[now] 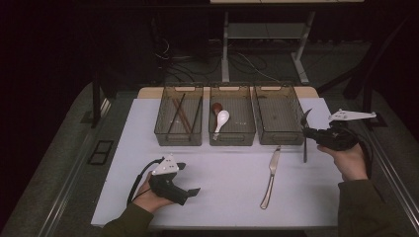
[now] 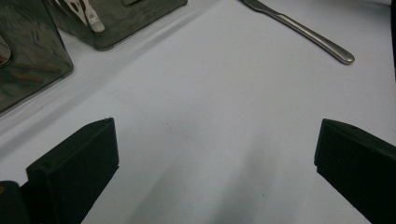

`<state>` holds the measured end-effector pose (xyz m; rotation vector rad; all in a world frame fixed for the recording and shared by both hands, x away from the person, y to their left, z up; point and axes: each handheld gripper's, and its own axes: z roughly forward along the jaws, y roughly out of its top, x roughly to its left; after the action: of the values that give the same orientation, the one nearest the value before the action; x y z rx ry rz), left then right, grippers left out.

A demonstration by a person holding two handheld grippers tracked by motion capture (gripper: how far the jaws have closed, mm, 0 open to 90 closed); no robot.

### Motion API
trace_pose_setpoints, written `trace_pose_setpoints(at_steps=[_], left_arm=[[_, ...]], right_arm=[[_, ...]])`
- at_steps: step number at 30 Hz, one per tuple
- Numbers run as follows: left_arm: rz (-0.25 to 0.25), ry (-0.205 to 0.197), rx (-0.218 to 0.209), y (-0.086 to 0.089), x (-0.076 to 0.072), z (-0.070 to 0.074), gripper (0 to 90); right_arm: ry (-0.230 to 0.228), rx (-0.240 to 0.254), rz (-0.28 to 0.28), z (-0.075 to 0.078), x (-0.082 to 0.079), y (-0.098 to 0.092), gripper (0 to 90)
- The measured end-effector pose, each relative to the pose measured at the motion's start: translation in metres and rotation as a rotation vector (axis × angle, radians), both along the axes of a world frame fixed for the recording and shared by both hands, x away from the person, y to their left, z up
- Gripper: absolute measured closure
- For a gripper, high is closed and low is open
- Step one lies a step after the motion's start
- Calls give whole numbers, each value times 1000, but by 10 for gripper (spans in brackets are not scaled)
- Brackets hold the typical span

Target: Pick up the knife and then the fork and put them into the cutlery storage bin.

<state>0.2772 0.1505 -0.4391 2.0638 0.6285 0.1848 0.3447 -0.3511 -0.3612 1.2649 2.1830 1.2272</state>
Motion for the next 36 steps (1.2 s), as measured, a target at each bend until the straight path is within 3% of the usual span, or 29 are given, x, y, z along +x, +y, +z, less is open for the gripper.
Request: trace_pose_setpoints(at_steps=[12,21,29,36], left_arm=[[6,0,-22,2,-1,1,0],[3,-2,-23,2,-1,1,0],[-1,-2,-28,2,-1,1,0],[-6,-3,-29,2,-1,1,0]], right_arm=[[-55,31,-20,36,23,3,859],[-80,1,-41,56,51,18,859],[-63,-42,-80,51,77,24,859],[9,-70,-111,30,91,21,859]])
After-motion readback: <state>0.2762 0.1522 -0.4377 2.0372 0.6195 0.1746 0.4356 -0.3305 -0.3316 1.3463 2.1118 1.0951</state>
